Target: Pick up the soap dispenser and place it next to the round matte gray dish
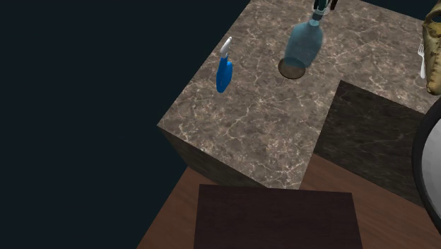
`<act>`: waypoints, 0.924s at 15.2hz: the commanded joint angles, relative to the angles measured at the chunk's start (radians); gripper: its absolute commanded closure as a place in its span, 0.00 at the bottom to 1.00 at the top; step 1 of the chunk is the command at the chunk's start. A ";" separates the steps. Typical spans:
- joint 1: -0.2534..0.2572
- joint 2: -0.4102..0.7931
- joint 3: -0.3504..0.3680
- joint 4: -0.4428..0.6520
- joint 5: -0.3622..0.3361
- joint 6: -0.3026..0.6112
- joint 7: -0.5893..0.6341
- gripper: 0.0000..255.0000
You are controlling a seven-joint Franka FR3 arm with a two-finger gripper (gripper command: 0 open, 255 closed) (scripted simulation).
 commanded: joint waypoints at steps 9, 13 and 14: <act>-0.008 0.000 -0.002 -0.136 -0.005 0.135 0.019 1.00; -0.009 0.009 -0.004 -0.177 -0.009 0.185 0.027 1.00; -0.010 0.011 -0.005 -0.187 -0.010 0.197 0.028 1.00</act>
